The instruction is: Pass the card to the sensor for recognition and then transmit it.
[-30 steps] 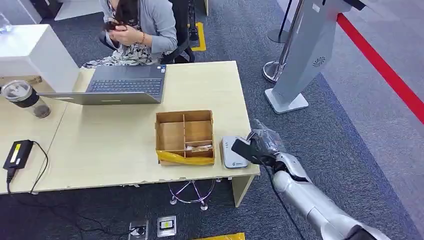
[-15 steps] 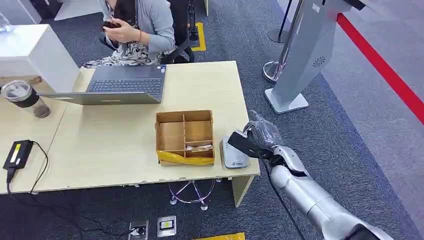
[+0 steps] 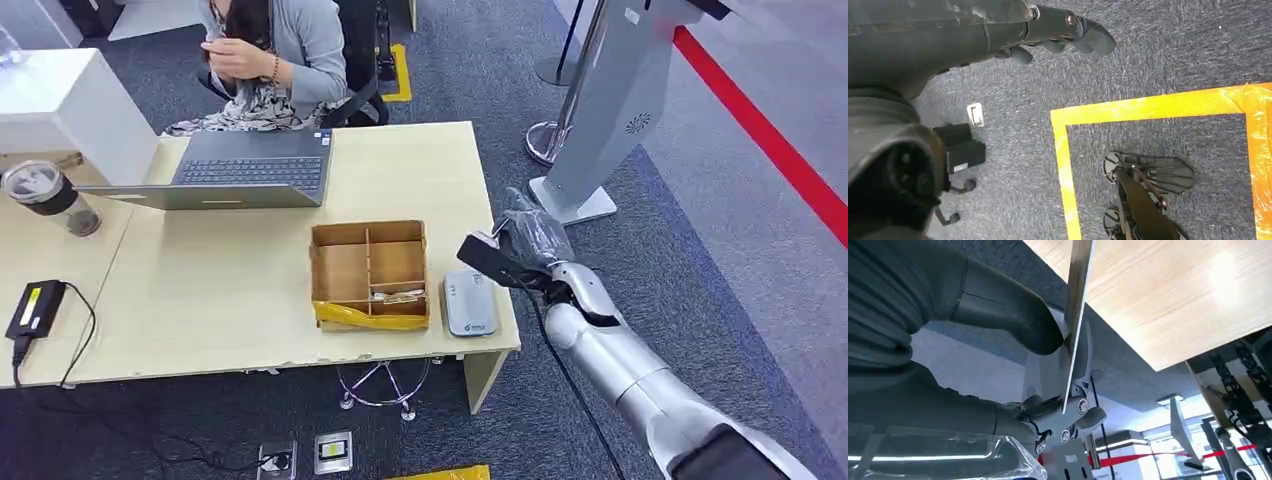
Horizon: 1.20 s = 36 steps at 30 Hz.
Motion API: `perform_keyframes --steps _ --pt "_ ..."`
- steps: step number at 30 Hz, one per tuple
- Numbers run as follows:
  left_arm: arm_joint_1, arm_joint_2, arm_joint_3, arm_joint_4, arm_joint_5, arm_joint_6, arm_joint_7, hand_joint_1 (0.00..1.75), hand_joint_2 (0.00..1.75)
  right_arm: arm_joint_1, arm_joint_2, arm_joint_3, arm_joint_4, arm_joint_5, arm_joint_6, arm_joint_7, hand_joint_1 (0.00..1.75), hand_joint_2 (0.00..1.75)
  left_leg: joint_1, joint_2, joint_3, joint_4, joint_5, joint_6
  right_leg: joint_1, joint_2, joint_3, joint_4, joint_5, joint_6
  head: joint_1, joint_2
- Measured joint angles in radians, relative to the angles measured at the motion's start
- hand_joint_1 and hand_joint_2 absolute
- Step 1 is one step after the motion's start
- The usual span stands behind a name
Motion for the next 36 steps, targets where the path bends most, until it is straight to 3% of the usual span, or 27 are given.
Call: perform_keyframes --steps 7,26,36 --pt "-0.001 -0.003 -0.001 0.0 -0.028 -0.02 0.0 0.0 0.0 -0.105 0.038 0.003 0.002 0.077 0.073 0.048 1.75 1.75 0.0 0.001 0.0 0.0 0.001 -0.001 0.0 0.001 0.0 0.0 0.0 -0.001 0.0 0.0" --pt "-0.003 -0.018 -0.004 0.0 -0.035 -0.023 0.0 0.0 0.0 -0.209 0.161 0.025 0.076 0.106 0.094 0.057 1.75 1.75 0.001 0.001 0.0 0.0 0.001 -0.001 0.0 0.001 -0.001 0.0 0.0 -0.001 0.0 0.0" --pt "-0.003 -0.024 -0.005 0.0 -0.028 -0.021 0.0 0.0 0.0 -0.218 0.188 0.025 0.108 0.13 0.096 0.066 1.75 1.75 0.001 0.001 0.0 0.0 0.001 -0.001 0.0 0.001 -0.001 0.0 0.0 -0.001 0.0 0.0"
